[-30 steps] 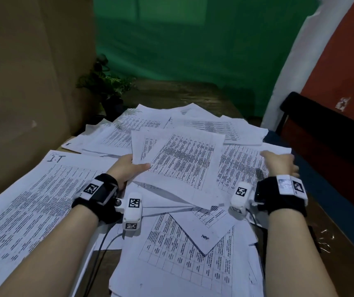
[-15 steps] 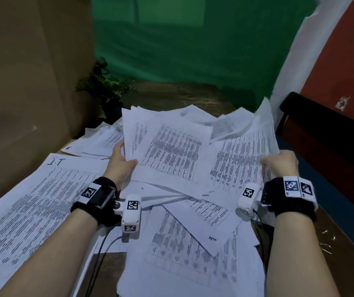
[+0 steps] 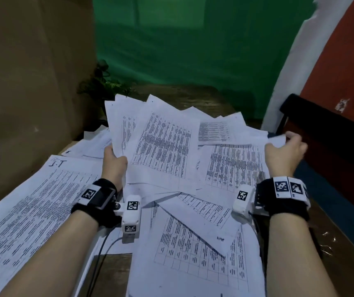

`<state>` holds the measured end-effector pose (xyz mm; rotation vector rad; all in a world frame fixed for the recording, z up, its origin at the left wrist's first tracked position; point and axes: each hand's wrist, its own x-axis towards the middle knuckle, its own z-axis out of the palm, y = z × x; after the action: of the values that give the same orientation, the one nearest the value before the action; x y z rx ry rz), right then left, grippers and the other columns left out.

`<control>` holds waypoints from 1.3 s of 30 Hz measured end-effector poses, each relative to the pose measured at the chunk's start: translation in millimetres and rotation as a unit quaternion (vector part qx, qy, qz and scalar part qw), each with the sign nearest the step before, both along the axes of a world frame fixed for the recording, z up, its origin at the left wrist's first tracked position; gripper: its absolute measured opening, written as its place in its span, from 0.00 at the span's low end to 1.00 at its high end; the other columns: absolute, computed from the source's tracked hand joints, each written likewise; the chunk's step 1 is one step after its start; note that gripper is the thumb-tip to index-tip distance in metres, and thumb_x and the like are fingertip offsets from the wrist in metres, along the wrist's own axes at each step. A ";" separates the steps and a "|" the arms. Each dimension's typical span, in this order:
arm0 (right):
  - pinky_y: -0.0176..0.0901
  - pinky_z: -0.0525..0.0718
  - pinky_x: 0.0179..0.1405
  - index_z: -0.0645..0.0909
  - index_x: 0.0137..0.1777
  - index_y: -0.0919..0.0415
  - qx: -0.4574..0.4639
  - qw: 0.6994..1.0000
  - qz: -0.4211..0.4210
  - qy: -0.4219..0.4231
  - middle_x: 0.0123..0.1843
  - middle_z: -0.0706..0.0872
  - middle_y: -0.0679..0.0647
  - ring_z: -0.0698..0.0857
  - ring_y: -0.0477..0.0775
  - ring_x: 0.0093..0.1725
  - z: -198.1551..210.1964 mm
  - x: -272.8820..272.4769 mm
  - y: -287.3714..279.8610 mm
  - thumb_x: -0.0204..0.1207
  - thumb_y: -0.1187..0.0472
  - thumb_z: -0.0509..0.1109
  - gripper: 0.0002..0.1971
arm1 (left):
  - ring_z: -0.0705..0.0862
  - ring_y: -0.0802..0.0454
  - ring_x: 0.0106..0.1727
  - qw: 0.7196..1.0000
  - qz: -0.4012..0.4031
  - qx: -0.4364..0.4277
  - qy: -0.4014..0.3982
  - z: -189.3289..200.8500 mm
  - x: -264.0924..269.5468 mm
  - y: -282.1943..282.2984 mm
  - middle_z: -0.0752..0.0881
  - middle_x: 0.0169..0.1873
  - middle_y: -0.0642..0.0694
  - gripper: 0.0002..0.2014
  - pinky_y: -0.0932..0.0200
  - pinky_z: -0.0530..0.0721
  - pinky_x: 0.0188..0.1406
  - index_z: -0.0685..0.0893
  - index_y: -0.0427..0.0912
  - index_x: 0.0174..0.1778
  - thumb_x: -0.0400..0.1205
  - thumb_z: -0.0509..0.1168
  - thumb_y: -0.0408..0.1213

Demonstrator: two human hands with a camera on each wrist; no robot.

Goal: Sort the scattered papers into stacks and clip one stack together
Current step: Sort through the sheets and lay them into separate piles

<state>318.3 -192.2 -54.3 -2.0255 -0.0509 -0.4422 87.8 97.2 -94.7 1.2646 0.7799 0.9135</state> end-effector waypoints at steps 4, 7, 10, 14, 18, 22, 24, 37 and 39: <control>0.59 0.80 0.69 0.73 0.73 0.60 0.071 0.954 0.186 0.222 0.70 0.80 0.63 0.82 0.63 0.66 -9.9 3.5 4.7 0.74 0.50 0.77 0.31 | 0.80 0.49 0.58 0.999 -0.040 0.003 -0.010 6.2 0.3 -6.9 0.76 0.65 0.45 0.34 0.63 0.80 0.42 0.61 0.44 0.79 0.78 0.48 0.12; 0.55 0.86 0.60 0.77 0.65 0.61 0.102 0.870 0.370 0.308 0.58 0.88 0.64 0.90 0.63 0.56 -0.4 -20.6 22.4 0.73 0.43 0.74 0.27 | 0.83 0.46 0.51 0.997 -0.072 0.001 -0.001 9.4 2.1 -8.4 0.82 0.61 0.36 0.30 0.57 0.83 0.45 0.69 0.38 0.74 0.77 0.48 0.13; 0.53 0.89 0.53 0.82 0.59 0.63 0.037 0.849 0.438 0.293 0.53 0.91 0.63 0.92 0.62 0.52 -2.1 -43.5 47.4 0.76 0.51 0.75 0.18 | 0.84 0.43 0.48 0.994 -0.104 0.006 0.032 9.1 1.1 -5.8 0.84 0.54 0.36 0.23 0.53 0.83 0.44 0.77 0.38 0.65 0.78 0.51 0.17; 0.61 0.87 0.55 0.86 0.51 0.63 0.013 0.912 0.365 0.189 0.51 0.92 0.61 0.90 0.65 0.53 -10.5 -38.2 59.5 0.81 0.61 0.69 0.07 | 0.84 0.44 0.48 0.991 -0.112 0.009 0.075 1.7 0.8 -2.4 0.86 0.46 0.38 0.11 0.52 0.82 0.51 0.82 0.37 0.47 0.86 0.53 0.28; 0.62 0.83 0.63 0.84 0.55 0.57 -0.059 0.918 0.352 0.172 0.53 0.90 0.56 0.88 0.59 0.55 -15.3 -21.8 48.5 0.84 0.56 0.64 0.09 | 0.76 0.47 0.48 0.988 -0.120 -0.002 0.098 -5.2 3.6 -0.2 0.78 0.45 0.39 0.09 0.60 0.75 0.43 0.76 0.34 0.48 0.87 0.51 0.26; 0.45 0.84 0.42 0.82 0.41 0.56 -0.076 0.901 0.385 0.185 0.37 0.87 0.51 0.86 0.54 0.38 -14.1 -38.0 56.3 0.84 0.58 0.66 0.10 | 0.73 0.49 0.56 0.974 -0.128 -0.061 0.175 -4.0 7.6 -2.7 0.76 0.51 0.39 0.07 0.61 0.72 0.56 0.73 0.37 0.54 0.88 0.51 0.28; 0.44 0.82 0.48 0.84 0.47 0.60 -0.101 0.890 0.402 0.188 0.42 0.86 0.48 0.85 0.54 0.45 -17.0 -48.3 65.5 0.83 0.54 0.67 0.10 | 0.71 0.45 0.72 0.976 -0.077 -0.038 0.202 1.0 9.4 -3.3 0.73 0.69 0.32 0.15 0.62 0.63 0.70 0.70 0.31 0.71 0.89 0.51 0.30; 0.59 0.77 0.69 0.72 0.73 0.68 -0.067 0.955 0.090 0.275 0.72 0.77 0.68 0.77 0.70 0.69 -27.6 13.0 6.5 0.62 0.49 0.78 0.41 | 0.82 0.47 0.53 0.960 -0.226 0.036 0.164 -3.8 -2.0 -9.8 0.76 0.68 0.40 0.38 0.57 0.82 0.47 0.57 0.39 0.80 0.78 0.70 0.24; 0.53 0.82 0.59 0.77 0.66 0.70 -0.060 0.953 0.127 0.270 0.64 0.84 0.63 0.83 0.67 0.61 -29.2 11.0 5.8 0.62 0.53 0.81 0.34 | 0.82 0.46 0.54 0.961 -0.222 0.032 0.160 -4.4 -1.0 -9.3 0.78 0.65 0.41 0.35 0.57 0.82 0.45 0.60 0.40 0.79 0.78 0.68 0.22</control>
<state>329.3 -186.4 -83.5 -2.1595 -0.0024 0.2899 86.8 87.9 -99.1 1.5875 0.6770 0.3766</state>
